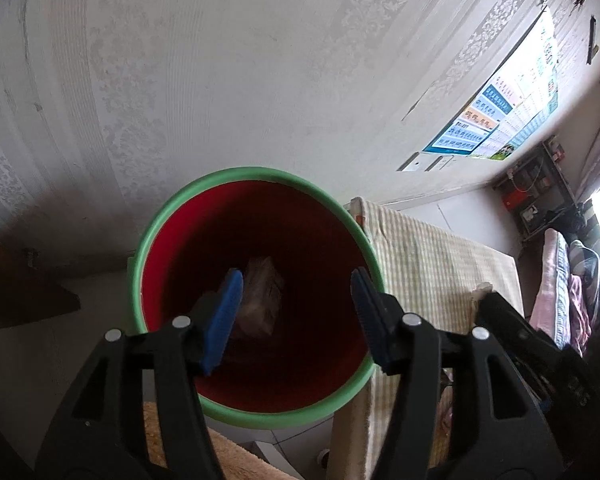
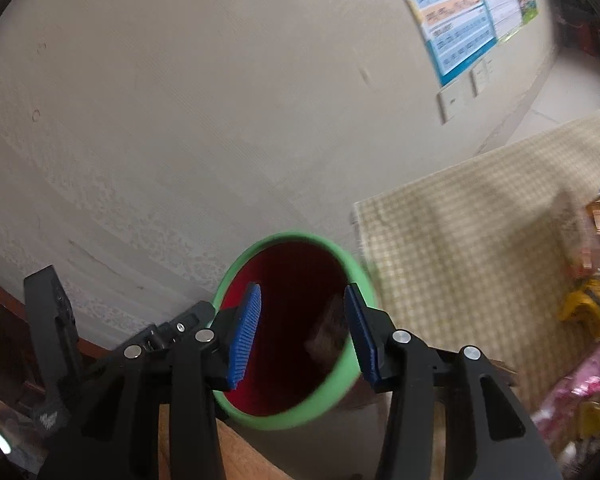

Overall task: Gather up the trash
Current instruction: 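Carry both items over the red bin and open both tools to drop them, then grasp the white paper cup with the right tool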

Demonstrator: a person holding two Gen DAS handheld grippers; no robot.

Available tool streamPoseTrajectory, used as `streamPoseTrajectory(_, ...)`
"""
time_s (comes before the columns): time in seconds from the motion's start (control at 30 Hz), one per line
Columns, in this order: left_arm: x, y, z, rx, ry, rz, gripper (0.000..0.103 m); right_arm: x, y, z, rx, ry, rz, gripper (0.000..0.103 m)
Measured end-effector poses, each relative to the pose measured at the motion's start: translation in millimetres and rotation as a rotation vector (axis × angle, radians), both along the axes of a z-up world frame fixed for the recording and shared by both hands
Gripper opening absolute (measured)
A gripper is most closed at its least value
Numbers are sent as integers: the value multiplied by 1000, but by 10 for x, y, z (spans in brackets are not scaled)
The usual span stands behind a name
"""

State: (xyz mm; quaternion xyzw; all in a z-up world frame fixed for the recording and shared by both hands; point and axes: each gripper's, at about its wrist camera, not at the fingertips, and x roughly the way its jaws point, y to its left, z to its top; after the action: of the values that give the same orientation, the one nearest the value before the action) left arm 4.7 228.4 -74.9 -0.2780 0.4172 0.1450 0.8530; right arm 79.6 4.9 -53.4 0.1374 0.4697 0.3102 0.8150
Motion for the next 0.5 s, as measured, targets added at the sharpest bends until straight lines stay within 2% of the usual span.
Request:
streamPoseTrajectory(0.17, -49, -29, 85, -7, -48, -28, 60, -148, -462, 204, -68, -79, -95, 46)
streamPoseTrajectory(0.27, -91, -57, 162, -37, -78, -51, 61, -246, -780, 284, -122, -109, -172, 50)
streamPoseTrajectory(0.37, -149, -89, 295, -88, -119, -77, 62, -336, -1058, 272, -152, -107, -239, 50)
streamPoseTrajectory(0.43, -213, -126, 413, -124, -175, -85, 66, -376, -1223, 231, -160, -90, -283, 50)
streamPoseTrajectory(0.5, -213, -234, 495, -107, -216, -108, 68, -413, -1369, 202, -162, -77, -323, 50)
